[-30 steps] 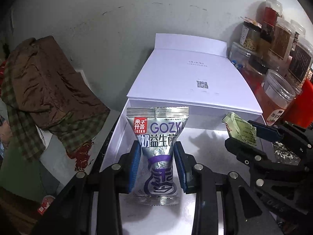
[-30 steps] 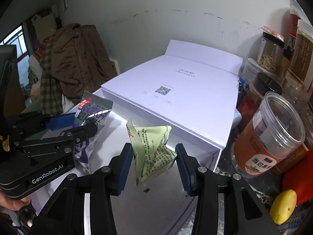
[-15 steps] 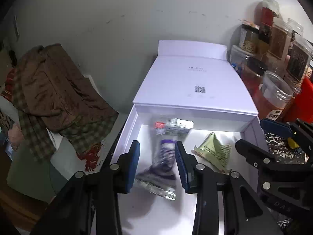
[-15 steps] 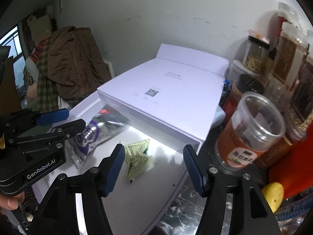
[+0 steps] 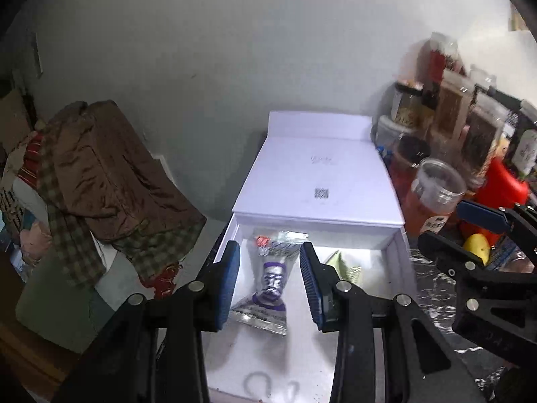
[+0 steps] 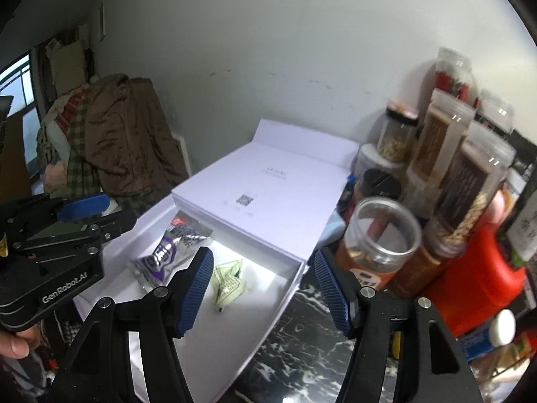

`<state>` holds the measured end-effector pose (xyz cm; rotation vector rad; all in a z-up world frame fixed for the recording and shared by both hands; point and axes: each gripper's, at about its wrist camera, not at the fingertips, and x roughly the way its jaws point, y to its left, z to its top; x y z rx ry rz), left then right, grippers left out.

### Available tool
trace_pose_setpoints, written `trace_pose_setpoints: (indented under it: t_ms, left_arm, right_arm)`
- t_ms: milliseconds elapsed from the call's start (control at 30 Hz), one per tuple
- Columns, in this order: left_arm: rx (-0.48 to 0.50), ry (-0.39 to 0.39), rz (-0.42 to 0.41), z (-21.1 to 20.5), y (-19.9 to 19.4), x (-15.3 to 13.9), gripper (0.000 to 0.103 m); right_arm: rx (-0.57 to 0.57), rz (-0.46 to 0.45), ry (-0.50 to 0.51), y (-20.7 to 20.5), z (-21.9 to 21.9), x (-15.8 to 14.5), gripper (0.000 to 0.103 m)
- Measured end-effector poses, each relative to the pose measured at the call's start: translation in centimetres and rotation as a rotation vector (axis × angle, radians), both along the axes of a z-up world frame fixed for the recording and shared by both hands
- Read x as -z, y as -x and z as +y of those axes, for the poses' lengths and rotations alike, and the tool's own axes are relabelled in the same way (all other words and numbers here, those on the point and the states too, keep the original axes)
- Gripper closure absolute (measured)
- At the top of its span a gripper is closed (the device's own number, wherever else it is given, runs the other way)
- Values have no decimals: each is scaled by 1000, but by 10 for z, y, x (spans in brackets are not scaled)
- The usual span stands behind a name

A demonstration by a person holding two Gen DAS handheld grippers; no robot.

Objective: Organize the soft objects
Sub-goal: 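Withdraw both open tools from the white box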

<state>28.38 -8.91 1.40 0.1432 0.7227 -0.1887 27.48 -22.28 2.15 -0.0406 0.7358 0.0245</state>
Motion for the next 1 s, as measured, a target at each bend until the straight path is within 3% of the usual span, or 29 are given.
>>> trace_pose_setpoints:
  t_ms: [433, 633, 667, 700, 767, 867, 1000]
  left_arm:
    - [20, 35, -114, 4, 54, -58, 66]
    - [28, 58, -142, 12, 80, -77, 65]
    - [29, 61, -147, 13, 84, -80, 56]
    - [30, 66, -155, 15, 90, -83, 38]
    - [27, 78, -183, 17, 100, -87, 14]
    - [19, 72, -237, 20, 119, -97, 12]
    - [25, 77, -248, 24, 135, -104, 11]
  right_arm:
    - [-7, -126, 19, 54, 10, -57, 35]
    - [-22, -184, 25, 84, 15, -78, 26]
    - [-20, -191, 28, 88, 16, -80, 23]
    - [-16, -204, 32, 95, 17, -84, 22]
    - [-15, -219, 32, 104, 17, -88, 19]
    - [-10, -240, 30, 120, 18, -96, 16]
    - [-7, -265, 29, 145, 20, -104, 10]
